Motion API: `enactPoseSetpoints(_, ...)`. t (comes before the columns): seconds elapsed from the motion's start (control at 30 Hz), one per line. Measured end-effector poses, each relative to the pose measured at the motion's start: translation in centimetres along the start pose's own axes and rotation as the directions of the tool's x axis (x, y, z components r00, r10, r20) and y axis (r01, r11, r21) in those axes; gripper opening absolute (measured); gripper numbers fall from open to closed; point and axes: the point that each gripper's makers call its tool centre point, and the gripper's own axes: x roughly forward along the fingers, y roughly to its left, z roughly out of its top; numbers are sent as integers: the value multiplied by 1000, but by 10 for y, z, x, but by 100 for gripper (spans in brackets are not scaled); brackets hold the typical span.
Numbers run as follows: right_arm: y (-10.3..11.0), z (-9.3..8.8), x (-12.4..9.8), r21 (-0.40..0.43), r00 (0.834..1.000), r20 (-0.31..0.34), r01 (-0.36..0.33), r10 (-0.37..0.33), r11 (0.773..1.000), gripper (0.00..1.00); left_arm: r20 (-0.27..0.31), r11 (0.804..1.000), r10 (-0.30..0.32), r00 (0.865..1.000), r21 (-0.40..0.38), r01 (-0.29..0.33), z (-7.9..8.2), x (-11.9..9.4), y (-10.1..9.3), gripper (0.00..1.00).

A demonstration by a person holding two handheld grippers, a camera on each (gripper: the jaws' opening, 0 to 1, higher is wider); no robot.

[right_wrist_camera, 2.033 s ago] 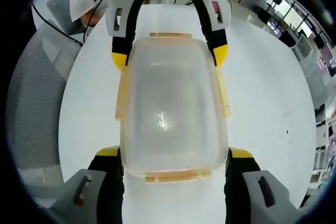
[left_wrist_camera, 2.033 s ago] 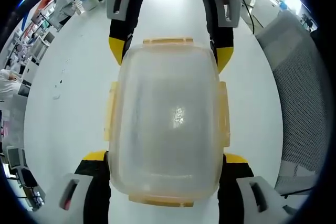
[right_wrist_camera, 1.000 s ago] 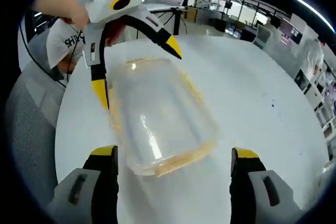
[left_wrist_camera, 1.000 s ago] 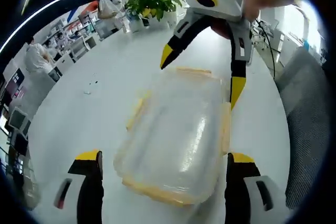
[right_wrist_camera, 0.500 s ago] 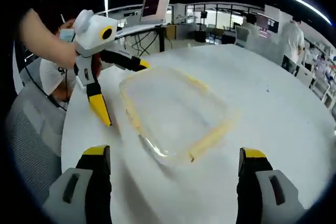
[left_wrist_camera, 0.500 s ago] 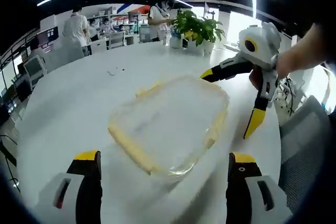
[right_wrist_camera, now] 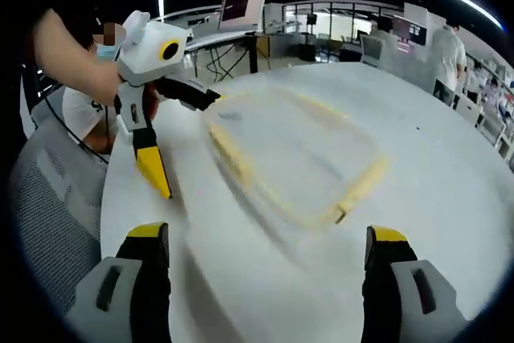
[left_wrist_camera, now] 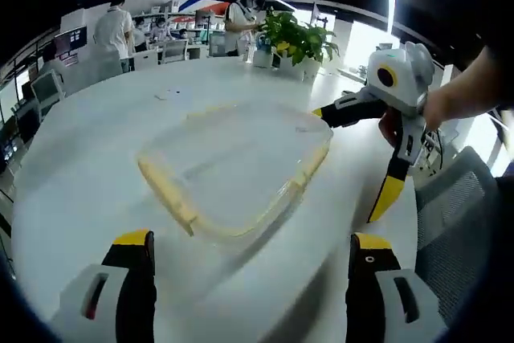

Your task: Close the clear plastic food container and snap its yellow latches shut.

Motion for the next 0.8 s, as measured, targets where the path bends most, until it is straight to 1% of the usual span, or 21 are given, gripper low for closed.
enactPoseSetpoints(0.1,0,0,-4,5,1000,-2,2,-2,1000,99,15,1000,1,1000,-18,-1,3,-2,-3,98)
enactPoseSetpoints(0.17,1,1,-6,14,1000,13,2,-2,1000,99,17,1000,-1,1000,-17,2,4,-3,-6,98)
enactPoseSetpoints(0.27,-1,-2,-8,11,1000,6,10,-10,1000,99,11,1000,-2,1000,-14,3,2,-4,-7,97)
enactPoseSetpoints(0.4,-1,0,-11,27,1000,17,17,-18,999,98,28,998,11,1000,-62,-9,2,-9,-4,96)
enactPoseSetpoints(0.53,-2,5,-15,59,999,42,33,-35,998,98,33,997,22,999,-69,-20,3,-13,-2,95)
enactPoseSetpoints(0.7,-1,4,-20,73,998,49,44,-48,996,97,31,996,40,999,-82,-37,-1,-18,4,93)
enactPoseSetpoints(0.8,-1,3,-24,82,997,52,50,-55,995,97,28,993,48,998,-107,-45,-2,-22,4,92)
